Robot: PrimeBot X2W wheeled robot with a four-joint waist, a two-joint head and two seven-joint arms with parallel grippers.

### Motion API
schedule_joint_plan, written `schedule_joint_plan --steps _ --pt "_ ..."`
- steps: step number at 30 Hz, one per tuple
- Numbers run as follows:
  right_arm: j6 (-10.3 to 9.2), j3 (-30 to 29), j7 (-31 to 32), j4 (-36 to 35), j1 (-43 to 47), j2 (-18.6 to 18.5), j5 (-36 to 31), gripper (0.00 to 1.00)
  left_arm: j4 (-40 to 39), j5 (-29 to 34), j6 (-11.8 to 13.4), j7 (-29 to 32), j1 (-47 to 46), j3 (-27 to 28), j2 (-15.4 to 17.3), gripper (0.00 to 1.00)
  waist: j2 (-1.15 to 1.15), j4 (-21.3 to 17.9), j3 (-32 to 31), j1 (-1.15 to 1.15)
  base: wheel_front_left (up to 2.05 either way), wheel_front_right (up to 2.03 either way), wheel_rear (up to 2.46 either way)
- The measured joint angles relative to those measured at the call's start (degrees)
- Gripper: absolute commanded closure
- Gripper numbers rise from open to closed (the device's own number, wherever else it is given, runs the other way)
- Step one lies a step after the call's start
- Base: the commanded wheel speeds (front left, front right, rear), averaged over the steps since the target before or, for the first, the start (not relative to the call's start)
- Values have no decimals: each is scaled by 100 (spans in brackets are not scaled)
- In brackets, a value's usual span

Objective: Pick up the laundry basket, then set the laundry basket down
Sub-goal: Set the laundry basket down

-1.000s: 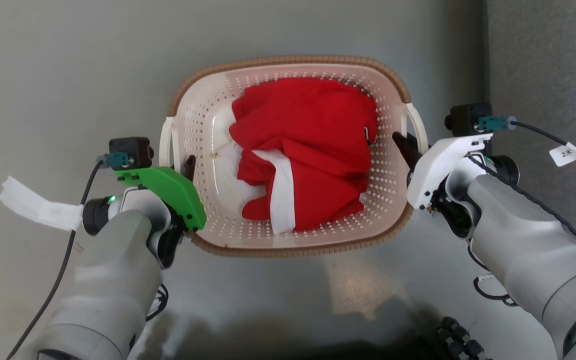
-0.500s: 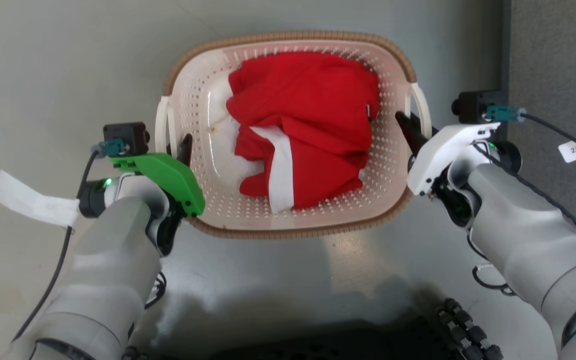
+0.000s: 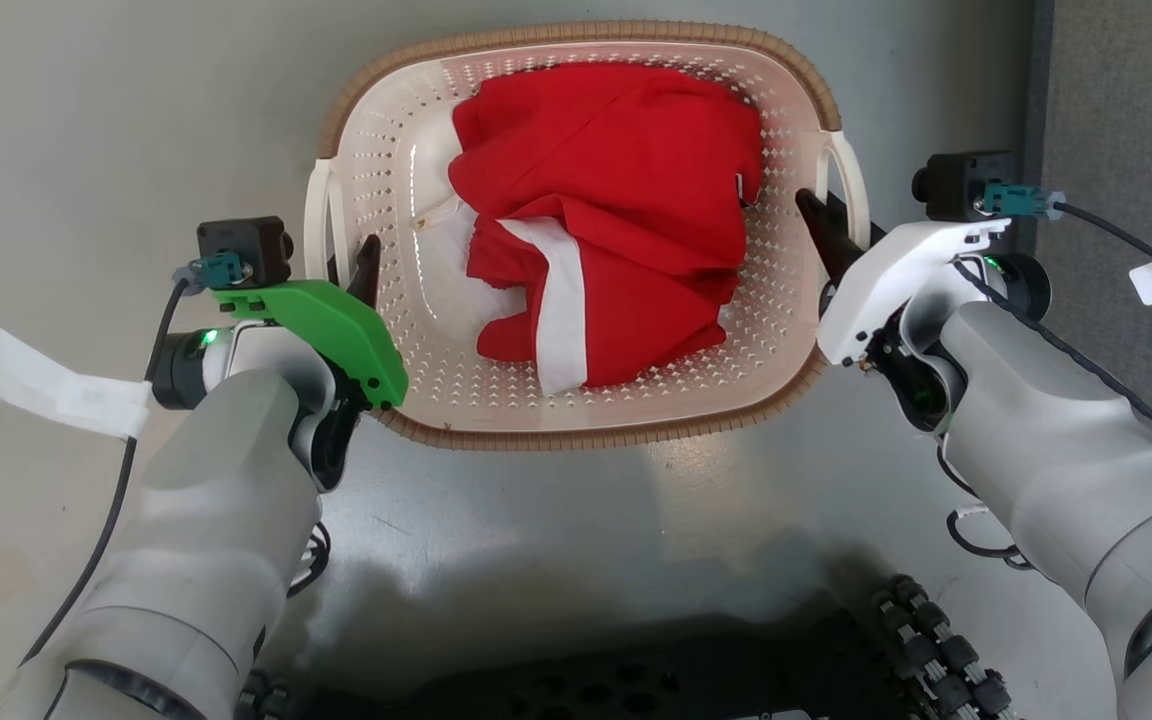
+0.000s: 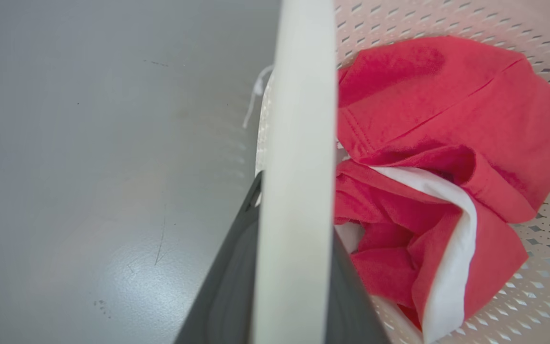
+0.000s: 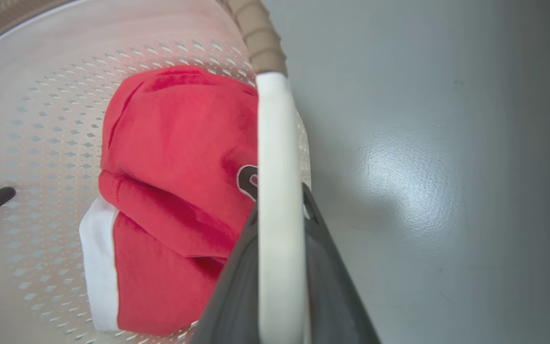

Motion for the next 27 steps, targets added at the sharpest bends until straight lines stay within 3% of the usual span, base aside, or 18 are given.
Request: schedule_joint_plan --steps 12,13,14,27 --pt "15 -5 -24 82 -6 24 -1 100 23 0 -1 -25 -21 -42 0 100 0 9 33 0 0 0 0" --pt "51 -10 -24 118 -7 32 -1 53 46 0 -1 -24 -23 -60 -1 23 0 9 34 0 0 0 0" --pt "57 -15 -24 132 -8 24 -1 0 64 0 -1 -25 -23 -75 4 0 0 9 34 0 0 0 0" --pt "58 -99 -48 201 -64 5 -1 0 164 -1 -2 -53 -25 -159 31 0 0 2 -33 0 0 0 0"
